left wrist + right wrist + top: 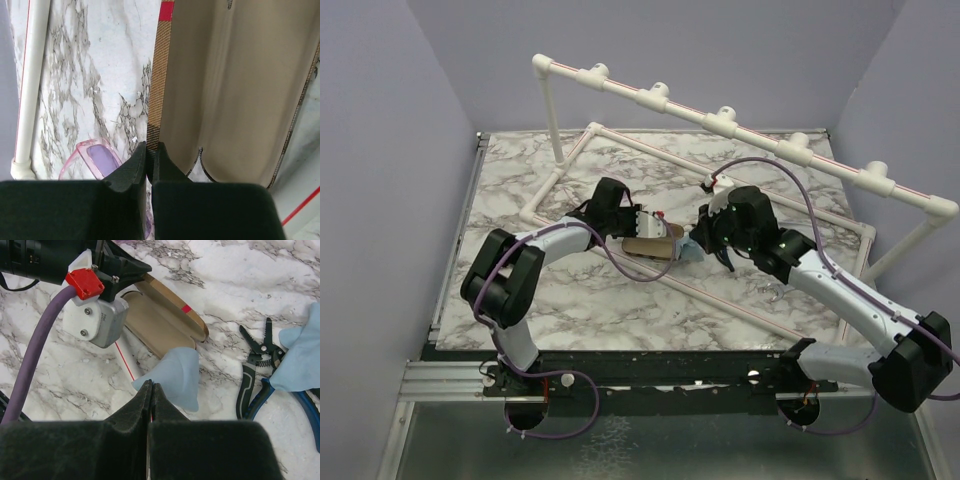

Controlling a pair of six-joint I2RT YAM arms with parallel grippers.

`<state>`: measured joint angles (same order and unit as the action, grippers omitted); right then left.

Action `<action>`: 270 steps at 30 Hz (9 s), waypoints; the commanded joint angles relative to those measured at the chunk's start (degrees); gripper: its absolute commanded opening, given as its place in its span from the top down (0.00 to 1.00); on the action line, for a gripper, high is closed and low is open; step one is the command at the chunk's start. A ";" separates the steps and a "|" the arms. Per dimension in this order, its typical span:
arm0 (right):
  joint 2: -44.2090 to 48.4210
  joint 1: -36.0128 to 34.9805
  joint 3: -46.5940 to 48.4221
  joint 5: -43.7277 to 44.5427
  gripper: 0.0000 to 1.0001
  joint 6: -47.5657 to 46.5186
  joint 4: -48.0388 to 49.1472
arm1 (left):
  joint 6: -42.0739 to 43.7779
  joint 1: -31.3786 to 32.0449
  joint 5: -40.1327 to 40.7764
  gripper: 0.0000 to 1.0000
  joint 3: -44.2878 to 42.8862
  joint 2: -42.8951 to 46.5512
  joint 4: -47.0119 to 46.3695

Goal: Organize the sunglasses
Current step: Place the sunglasses case at the center of the board, then fold the glasses cleaning cloth at the center of the board.

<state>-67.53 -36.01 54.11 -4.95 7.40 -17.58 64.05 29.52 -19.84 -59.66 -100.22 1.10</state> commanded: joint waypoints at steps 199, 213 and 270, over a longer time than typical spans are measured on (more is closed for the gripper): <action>-16.11 -13.77 -19.93 -7.82 1.00 -11.44 52.83 | -58.05 14.04 36.87 1.00 -1.28 26.15 39.32; -17.23 -13.84 -11.43 -15.48 1.00 -5.15 40.47 | -34.31 14.10 34.54 1.00 9.53 34.27 31.78; -20.25 -24.56 -18.98 -25.51 0.94 -6.11 37.92 | -21.02 6.22 11.67 1.00 25.13 34.67 39.02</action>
<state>-92.99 -60.10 36.64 -26.52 7.16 14.76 39.05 39.38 -4.12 -32.23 -62.52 39.99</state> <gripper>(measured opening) 0.039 0.003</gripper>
